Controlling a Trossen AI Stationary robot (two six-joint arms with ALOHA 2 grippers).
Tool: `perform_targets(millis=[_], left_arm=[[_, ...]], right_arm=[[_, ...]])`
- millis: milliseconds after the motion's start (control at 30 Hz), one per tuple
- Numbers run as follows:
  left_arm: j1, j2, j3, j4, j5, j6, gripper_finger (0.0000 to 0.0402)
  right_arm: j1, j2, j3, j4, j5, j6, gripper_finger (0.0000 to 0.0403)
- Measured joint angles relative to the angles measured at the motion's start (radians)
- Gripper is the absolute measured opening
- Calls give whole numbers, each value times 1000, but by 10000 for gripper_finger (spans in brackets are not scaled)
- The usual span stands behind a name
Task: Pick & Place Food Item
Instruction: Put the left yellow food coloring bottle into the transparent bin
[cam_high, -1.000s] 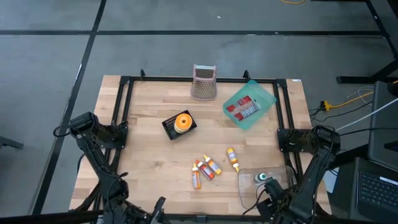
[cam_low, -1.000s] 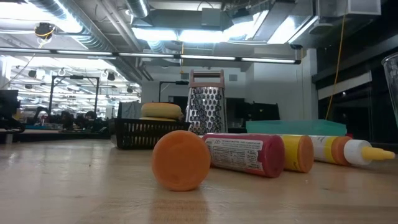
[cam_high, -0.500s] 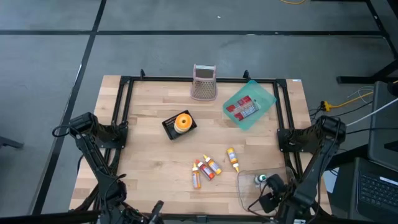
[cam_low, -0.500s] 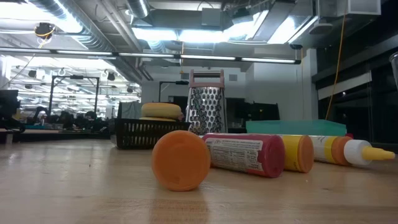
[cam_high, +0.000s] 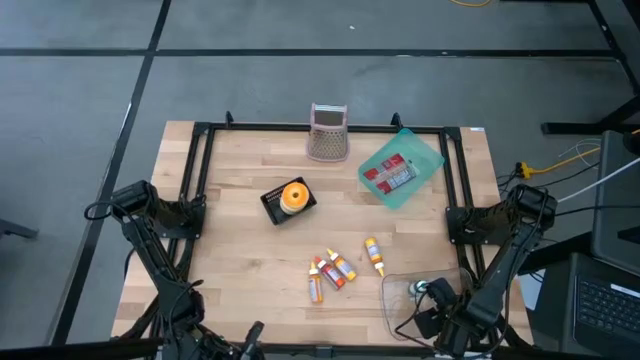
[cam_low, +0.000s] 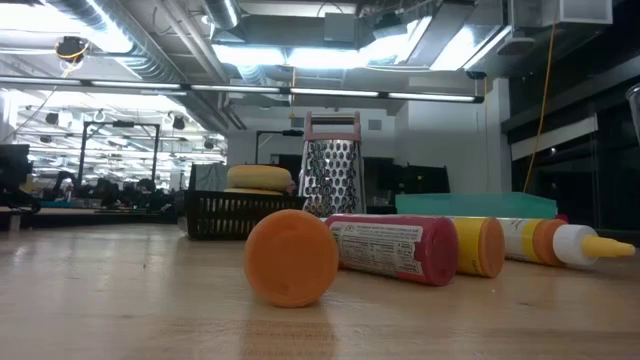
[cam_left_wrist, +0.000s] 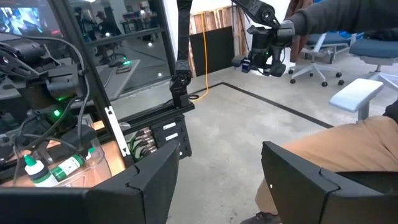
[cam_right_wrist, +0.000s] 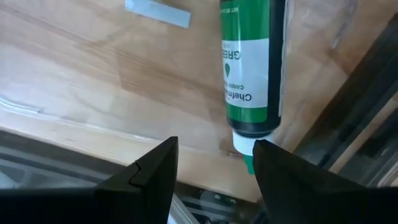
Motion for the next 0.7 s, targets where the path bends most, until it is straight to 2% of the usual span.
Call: perform_targets(millis=[367, 700], left_arm=[[-12, 0, 0, 0, -1, -3, 223], [-18, 0, 0, -1, -2, -9, 223]], right_arm=[[4, 11, -1, -21, -74, 23, 204], [4, 37, -17, -22, -122, 28, 170]])
